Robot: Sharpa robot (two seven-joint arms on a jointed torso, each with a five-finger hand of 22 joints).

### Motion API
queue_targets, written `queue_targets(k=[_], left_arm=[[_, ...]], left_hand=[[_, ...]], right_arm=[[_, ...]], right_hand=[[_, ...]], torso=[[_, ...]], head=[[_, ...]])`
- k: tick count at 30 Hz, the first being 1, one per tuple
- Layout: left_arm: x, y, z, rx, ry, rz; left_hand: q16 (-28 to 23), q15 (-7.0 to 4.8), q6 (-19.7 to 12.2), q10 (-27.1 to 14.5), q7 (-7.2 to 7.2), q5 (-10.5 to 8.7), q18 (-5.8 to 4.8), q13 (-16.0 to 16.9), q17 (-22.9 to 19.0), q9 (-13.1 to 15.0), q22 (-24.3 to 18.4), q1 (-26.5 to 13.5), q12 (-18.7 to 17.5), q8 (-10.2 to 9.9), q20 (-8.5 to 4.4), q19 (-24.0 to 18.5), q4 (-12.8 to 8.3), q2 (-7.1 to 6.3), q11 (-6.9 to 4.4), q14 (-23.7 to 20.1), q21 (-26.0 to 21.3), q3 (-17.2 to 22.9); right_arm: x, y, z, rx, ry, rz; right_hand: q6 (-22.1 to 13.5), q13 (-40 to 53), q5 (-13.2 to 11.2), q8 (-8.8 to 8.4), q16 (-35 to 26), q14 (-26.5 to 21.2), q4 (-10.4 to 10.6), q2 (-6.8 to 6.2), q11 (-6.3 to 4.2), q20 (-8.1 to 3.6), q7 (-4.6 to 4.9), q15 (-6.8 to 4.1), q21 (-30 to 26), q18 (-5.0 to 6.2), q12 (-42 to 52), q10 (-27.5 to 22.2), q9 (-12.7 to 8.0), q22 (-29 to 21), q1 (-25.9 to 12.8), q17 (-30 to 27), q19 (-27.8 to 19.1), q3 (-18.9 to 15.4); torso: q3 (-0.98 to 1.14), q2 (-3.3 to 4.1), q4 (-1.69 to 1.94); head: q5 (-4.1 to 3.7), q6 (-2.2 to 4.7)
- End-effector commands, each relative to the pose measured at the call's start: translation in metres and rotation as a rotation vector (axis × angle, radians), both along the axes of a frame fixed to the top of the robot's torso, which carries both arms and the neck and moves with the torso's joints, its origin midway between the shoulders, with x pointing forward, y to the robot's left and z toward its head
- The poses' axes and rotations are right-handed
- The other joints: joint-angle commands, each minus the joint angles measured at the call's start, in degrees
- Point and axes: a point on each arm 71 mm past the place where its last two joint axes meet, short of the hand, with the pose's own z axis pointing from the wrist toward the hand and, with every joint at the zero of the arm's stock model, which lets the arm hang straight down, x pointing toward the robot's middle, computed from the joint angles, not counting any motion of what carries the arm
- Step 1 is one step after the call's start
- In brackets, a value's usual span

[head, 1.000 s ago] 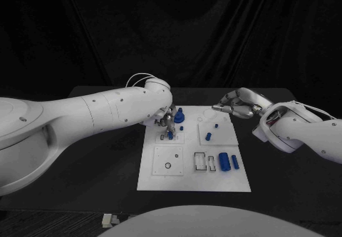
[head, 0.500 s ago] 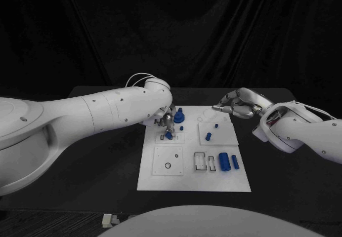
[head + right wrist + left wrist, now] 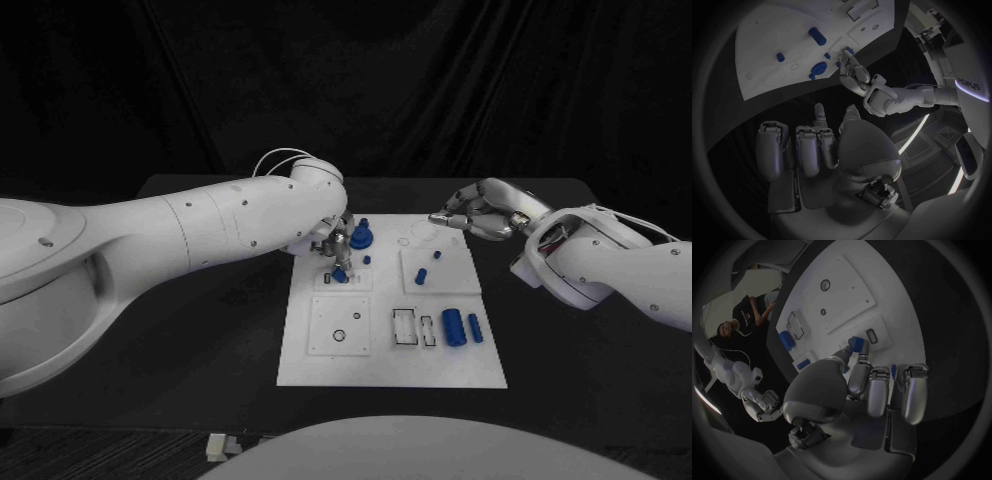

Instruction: Assemble the parts on the task board

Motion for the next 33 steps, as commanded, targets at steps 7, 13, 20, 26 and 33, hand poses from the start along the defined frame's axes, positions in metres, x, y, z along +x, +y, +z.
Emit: queue_targets(k=[7,13,20,26,33], left_arm=[[-0.0015,-0.0021,-0.0006,-0.004,0.006,-0.006],[-0.0015,-0.0024,-0.0004,-0.001,0.0,-0.002],[-0.0009,-0.0024,-0.0003,0.004,-0.005,0.004],[-0.0002,-0.0017,-0.0004,0.011,-0.007,0.01],[0.0,-0.0027,-0.0003,0.012,-0.009,0.011]], left_hand=[[0.15,0.64,-0.42,8.76,0.02,-0.99,0.86,25.88,15.09,0.45,11.8,-1.76,10.11,-0.15,0.67,1.88,1.22,-0.1,-1.5,6.04,-0.14,-0.07],[0.15,0.72,-0.55,8.76,0.12,-1.52,0.86,25.88,15.09,0.67,11.83,-2.93,10.11,-0.2,0.79,1.9,2.18,-0.1,-1.41,6.04,-0.16,-0.34],[0.15,0.83,-0.68,8.76,0.24,-2.73,0.89,25.88,15.09,1.0,11.84,-4.77,10.11,-0.29,0.94,1.86,3.91,-0.02,-1.29,6.04,-0.25,-0.8],[0.15,0.84,-0.68,8.76,0.24,-2.74,0.9,25.88,15.09,1.02,11.81,-4.89,10.11,-0.3,0.95,1.83,4.04,0.03,-1.28,6.04,-0.28,-0.81],[0.15,0.87,-0.69,8.68,0.29,-2.93,0.97,25.78,15.09,1.17,11.67,-5.65,10.02,-0.33,0.99,1.63,4.84,0.11,-1.24,6.04,-0.48,-0.97]], right_arm=[[-0.0007,-0.0012,-0.0015,-0.009,0.007,-0.01],[-0.0006,-0.0012,-0.0017,-0.009,0.008,-0.009],[-0.0005,-0.0014,-0.0019,-0.01,0.009,-0.009],[-0.0006,-0.0017,-0.002,-0.011,0.011,-0.009],[-0.0007,-0.0021,-0.0021,-0.012,0.013,-0.009]], right_hand=[[0.28,15.09,-0.12,0.35,0.17,5.9,0.03,-0.02,0.19,0.33,0.16,0.41,-0.28,0.9,0.2,5.97,-0.07,12.68,0.59,15.1,2.19,-0.39],[0.28,15.09,-0.12,0.35,0.17,5.9,0.03,-0.02,0.19,0.33,0.16,0.41,-0.28,0.9,0.2,5.97,-0.07,12.68,0.59,15.1,2.19,-0.39],[0.28,15.09,-0.12,0.35,0.17,5.9,0.03,-0.02,0.19,0.33,0.16,0.41,-0.28,0.9,0.2,5.97,-0.07,12.68,0.59,15.1,2.19,-0.39],[0.28,15.09,-0.12,0.35,0.17,5.9,0.03,-0.02,0.19,0.33,0.16,0.41,-0.28,0.9,0.2,5.97,-0.07,12.68,0.59,15.1,2.19,-0.39],[0.26,15.09,-0.1,0.35,0.17,5.9,0.08,-0.02,0.19,0.33,0.16,0.41,-0.33,0.91,0.2,5.97,-0.09,12.66,0.77,15.1,2.17,-0.45]], torso=[[-0.01,-0.03,0.0],[0.0,-0.03,0.01],[0.0,-0.01,0.03],[-0.01,-0.03,0.01],[0.0,-0.03,0.01]], head=[[0.02,-0.01],[0.11,-0.01],[0.09,-0.01],[-0.02,-0.01],[0.01,-0.01]])
